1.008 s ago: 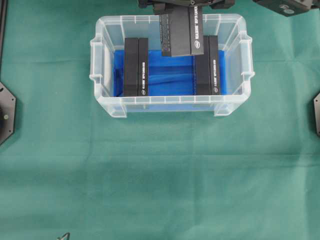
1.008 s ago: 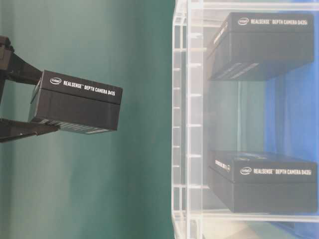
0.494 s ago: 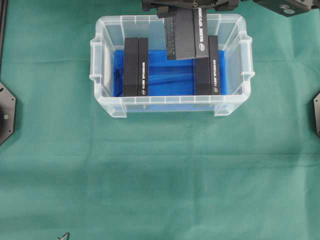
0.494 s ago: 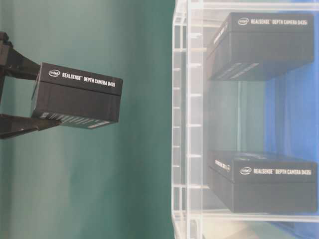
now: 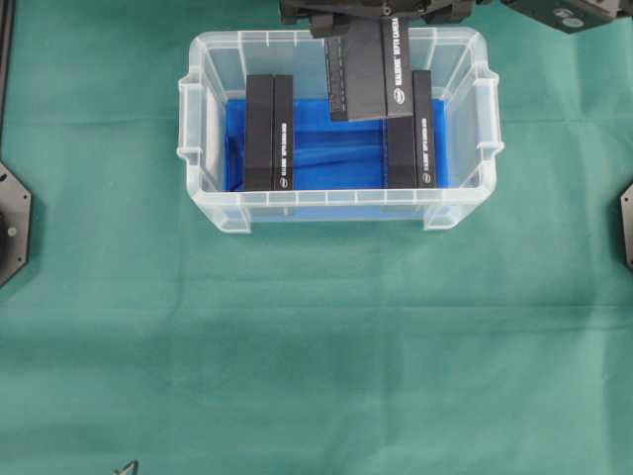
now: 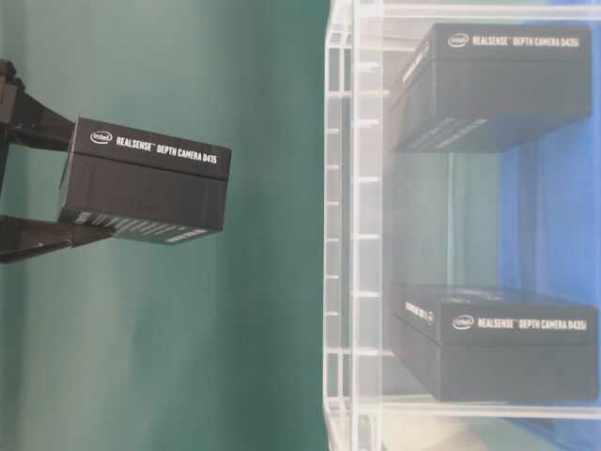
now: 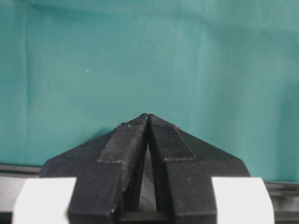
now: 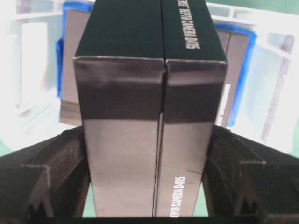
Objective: Take the box out of the case with the right arm.
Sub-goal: 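Lift the middle black box straight up out of the case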
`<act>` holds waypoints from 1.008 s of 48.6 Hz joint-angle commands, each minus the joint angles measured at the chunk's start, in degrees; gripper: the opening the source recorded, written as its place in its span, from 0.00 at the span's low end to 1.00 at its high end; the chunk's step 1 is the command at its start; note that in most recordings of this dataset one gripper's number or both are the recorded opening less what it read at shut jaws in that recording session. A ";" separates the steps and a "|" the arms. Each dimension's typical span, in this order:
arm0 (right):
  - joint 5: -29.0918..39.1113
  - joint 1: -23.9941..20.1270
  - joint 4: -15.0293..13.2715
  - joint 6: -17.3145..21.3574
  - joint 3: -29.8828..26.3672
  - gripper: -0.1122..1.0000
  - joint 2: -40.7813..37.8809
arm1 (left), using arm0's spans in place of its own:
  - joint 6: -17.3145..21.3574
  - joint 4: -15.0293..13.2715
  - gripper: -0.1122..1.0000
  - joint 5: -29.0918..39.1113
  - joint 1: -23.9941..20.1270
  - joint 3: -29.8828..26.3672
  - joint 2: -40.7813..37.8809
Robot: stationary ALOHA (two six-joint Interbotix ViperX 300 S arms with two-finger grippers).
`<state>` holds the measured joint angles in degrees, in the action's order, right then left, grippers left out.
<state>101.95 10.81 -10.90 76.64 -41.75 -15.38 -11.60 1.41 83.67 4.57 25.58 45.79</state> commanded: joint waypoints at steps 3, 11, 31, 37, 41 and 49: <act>0.09 -0.18 0.00 -0.09 -1.58 0.70 2.46 | -0.09 0.18 0.12 -0.18 0.18 -0.53 -0.18; 0.09 -0.18 0.00 -0.09 -1.58 0.70 2.55 | -0.09 0.18 0.12 -0.18 0.18 -0.53 -0.18; 0.09 -0.26 0.09 -0.09 -1.58 0.70 2.29 | -0.09 0.18 0.12 -0.18 0.18 -0.44 -0.18; 0.09 -0.53 0.09 -0.09 -1.58 0.70 2.20 | -0.09 0.18 0.12 -0.18 0.18 -0.35 -0.18; 0.09 -0.70 0.09 -0.09 -1.58 0.70 2.20 | -0.09 0.18 0.12 -0.18 0.18 -0.35 -0.18; 0.09 -1.23 0.00 0.00 -1.58 0.70 2.20 | -0.09 0.18 0.12 -0.18 0.18 -0.35 -0.18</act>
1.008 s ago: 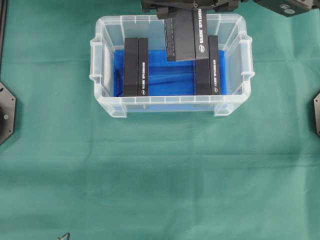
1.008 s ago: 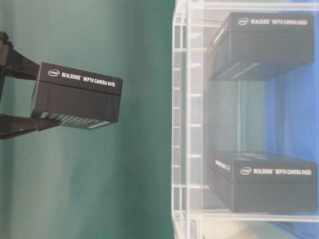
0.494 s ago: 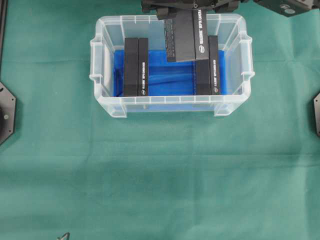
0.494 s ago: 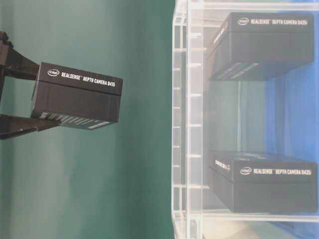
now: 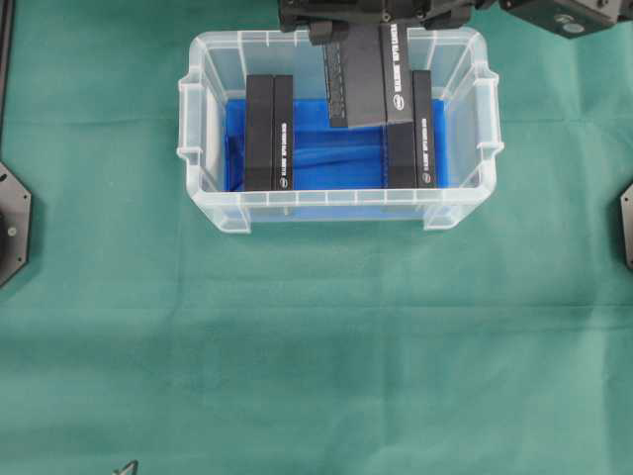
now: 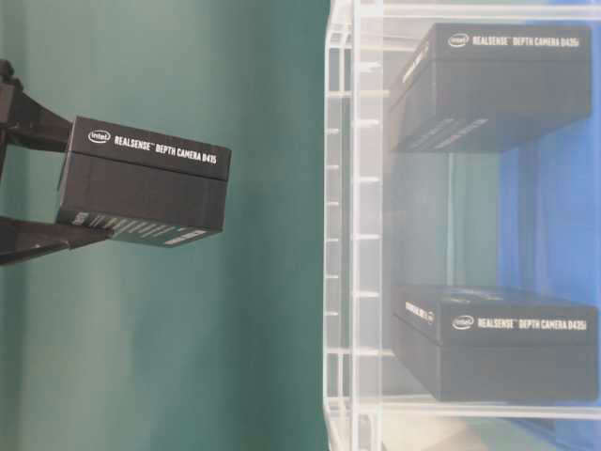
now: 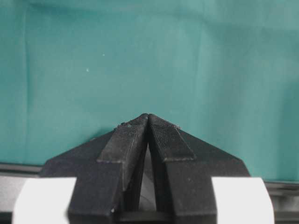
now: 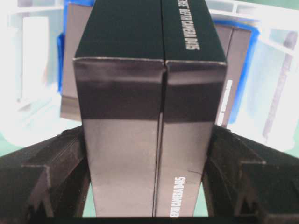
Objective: Take the box out of the case with the right arm.
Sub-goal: 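Lift the middle black box straight up out of the case, then carry the box toward the front and lower it onto the cloth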
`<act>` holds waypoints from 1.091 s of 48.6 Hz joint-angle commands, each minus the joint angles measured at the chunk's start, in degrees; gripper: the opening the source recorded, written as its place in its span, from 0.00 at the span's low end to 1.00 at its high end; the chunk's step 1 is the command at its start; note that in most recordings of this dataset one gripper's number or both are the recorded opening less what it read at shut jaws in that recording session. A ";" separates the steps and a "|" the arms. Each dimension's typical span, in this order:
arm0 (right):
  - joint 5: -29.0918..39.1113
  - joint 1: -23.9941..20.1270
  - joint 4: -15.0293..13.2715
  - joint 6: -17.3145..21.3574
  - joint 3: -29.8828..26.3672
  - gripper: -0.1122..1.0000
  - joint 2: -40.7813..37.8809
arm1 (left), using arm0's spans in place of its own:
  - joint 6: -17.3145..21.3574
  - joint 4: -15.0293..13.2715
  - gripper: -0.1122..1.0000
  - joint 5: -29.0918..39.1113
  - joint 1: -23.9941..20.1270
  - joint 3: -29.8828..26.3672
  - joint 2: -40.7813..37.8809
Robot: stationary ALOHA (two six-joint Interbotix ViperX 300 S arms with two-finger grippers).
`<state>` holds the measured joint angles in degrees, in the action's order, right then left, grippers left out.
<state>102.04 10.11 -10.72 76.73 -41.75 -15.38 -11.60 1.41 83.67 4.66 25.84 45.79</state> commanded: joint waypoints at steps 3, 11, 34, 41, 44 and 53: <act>0.00 -0.79 -0.09 -0.09 -1.58 0.70 2.20 | -0.09 0.18 0.12 -0.18 0.09 -0.62 -0.18; 0.35 -1.58 -0.09 0.18 -1.58 0.70 2.20 | -0.09 0.18 0.12 -0.18 0.09 -0.62 -0.18; 2.37 -6.06 -0.09 3.08 -1.67 0.70 2.20 | -0.09 0.18 0.12 -0.18 0.09 -0.35 -0.18; 2.55 -8.70 -0.09 5.10 -1.93 0.70 2.29 | -0.09 0.18 0.12 -0.18 0.09 -0.35 -0.18; 2.90 -10.46 -0.09 6.59 -1.93 0.70 2.29 | -0.09 0.18 0.12 -0.18 0.09 -0.35 -0.18; 4.31 -15.56 -0.18 11.34 -1.93 0.70 2.29 | -0.09 0.18 0.12 -0.18 0.09 -0.35 -0.18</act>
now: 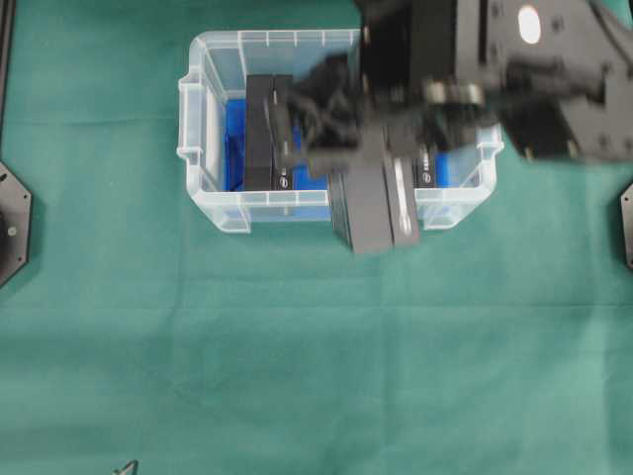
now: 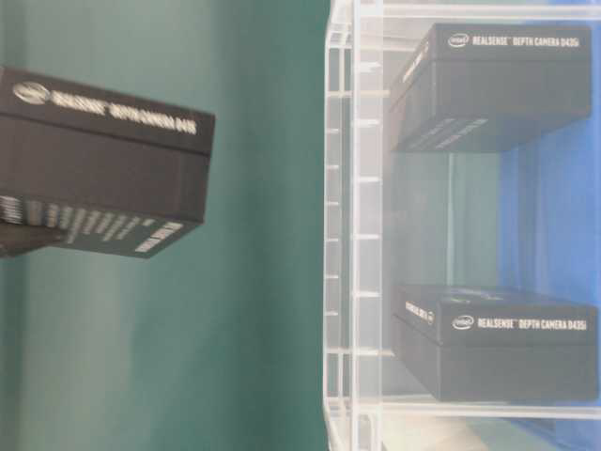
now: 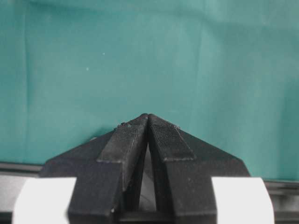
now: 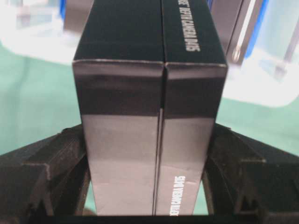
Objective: Take the box out of the case with the right arm.
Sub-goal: 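Carry the box toward the front and lower it onto the cloth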
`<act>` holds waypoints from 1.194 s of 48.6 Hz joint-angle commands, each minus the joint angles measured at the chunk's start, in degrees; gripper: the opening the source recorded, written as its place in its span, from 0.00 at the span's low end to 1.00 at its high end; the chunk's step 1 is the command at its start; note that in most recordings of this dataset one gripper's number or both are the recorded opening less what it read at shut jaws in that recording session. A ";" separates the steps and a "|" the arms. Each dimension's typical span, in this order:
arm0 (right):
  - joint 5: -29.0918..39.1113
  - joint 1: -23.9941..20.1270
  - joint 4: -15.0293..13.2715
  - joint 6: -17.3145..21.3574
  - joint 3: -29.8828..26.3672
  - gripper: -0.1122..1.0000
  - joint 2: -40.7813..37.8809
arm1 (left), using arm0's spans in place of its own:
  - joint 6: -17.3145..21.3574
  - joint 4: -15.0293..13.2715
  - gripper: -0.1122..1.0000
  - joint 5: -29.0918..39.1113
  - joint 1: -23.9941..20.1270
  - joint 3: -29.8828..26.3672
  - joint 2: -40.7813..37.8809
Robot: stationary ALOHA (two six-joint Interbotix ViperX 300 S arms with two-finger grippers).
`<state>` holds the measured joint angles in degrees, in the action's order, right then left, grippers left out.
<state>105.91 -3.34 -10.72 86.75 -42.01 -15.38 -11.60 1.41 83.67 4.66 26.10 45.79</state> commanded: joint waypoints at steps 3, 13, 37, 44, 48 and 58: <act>0.97 -4.04 -0.18 3.60 -1.67 0.70 2.20 | -0.09 0.18 0.12 -0.18 0.09 -0.62 -0.18; 1.32 -10.55 -0.18 12.04 -1.67 0.70 1.85 | -0.09 0.18 0.12 -0.18 0.09 -0.62 -0.18; 1.32 -13.36 0.18 16.61 -0.44 0.70 -0.97 | -0.09 0.18 0.12 -0.18 0.09 -0.62 -0.18; -0.09 -13.45 0.35 16.79 4.31 0.70 -1.14 | -0.09 0.18 0.12 -0.18 0.09 -0.62 -0.18; -5.10 -13.36 1.76 17.31 8.61 0.70 -1.23 | -0.18 0.18 0.12 -0.18 0.09 -0.62 -0.18; -21.09 -13.45 5.54 20.83 19.69 0.70 -1.23 | -0.18 0.18 0.12 -0.18 0.09 -0.62 -0.18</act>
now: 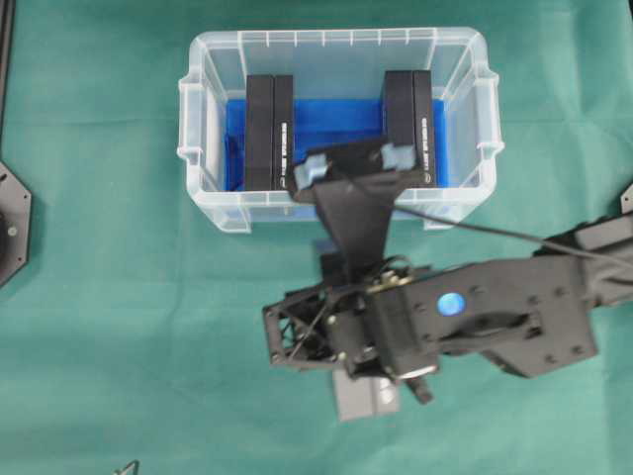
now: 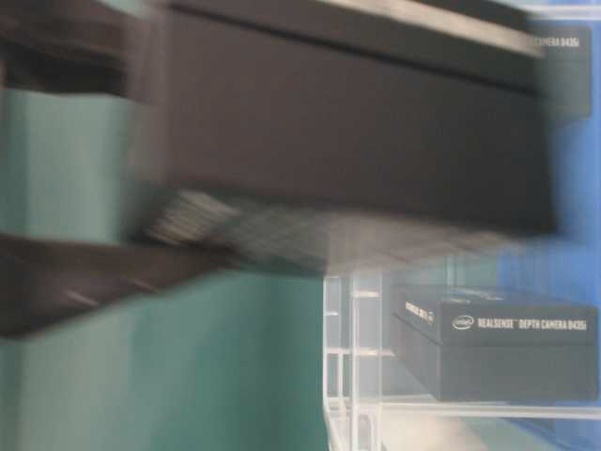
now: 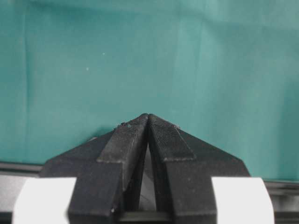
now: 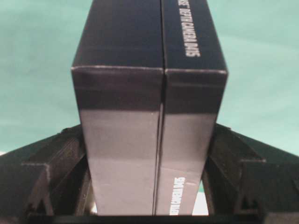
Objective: Take the box out of the case with the right arm.
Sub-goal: 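Carry the box toward the front and lower it onto the cloth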
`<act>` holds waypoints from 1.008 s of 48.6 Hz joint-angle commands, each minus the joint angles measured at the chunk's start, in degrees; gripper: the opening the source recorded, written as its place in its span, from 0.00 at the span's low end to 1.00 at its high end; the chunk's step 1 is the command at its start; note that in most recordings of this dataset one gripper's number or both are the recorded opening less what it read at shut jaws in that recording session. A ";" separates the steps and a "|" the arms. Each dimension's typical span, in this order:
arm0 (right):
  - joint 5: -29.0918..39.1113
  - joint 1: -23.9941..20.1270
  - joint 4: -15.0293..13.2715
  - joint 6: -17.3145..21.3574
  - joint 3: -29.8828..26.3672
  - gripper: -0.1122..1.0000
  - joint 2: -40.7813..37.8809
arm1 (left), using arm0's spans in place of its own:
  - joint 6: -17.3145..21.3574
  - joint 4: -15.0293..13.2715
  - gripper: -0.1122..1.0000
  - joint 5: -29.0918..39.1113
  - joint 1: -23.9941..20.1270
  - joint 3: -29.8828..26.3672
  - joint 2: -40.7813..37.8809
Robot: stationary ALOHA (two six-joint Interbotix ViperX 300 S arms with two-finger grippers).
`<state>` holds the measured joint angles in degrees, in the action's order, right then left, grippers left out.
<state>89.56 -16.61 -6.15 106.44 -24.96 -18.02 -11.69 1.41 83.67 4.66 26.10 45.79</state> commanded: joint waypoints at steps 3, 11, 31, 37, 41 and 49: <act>-7.82 -0.18 1.67 2.55 5.89 0.70 1.41 | -0.09 0.18 0.12 -0.18 0.09 -0.62 -0.18; -13.10 -0.09 2.29 4.66 12.57 0.70 1.49 | -0.09 0.18 0.12 -0.18 0.09 -0.62 -0.18; -28.12 0.09 4.66 6.33 23.99 0.70 1.49 | 0.00 0.18 0.12 -0.18 0.09 -0.44 -0.18; -29.18 0.09 5.80 6.42 26.02 0.70 1.49 | 0.00 0.18 0.12 -0.18 0.09 -0.26 -0.18; -29.18 0.09 5.80 6.42 26.10 0.70 1.49 | 0.00 0.18 0.12 -0.18 0.09 -0.18 -0.18; -29.18 0.09 5.62 6.33 26.19 0.70 1.49 | 0.00 0.18 0.12 -0.18 0.09 -0.09 -0.18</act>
<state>60.64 -16.61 -0.44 112.76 1.85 -18.02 -11.69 1.41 83.67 4.66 26.63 45.79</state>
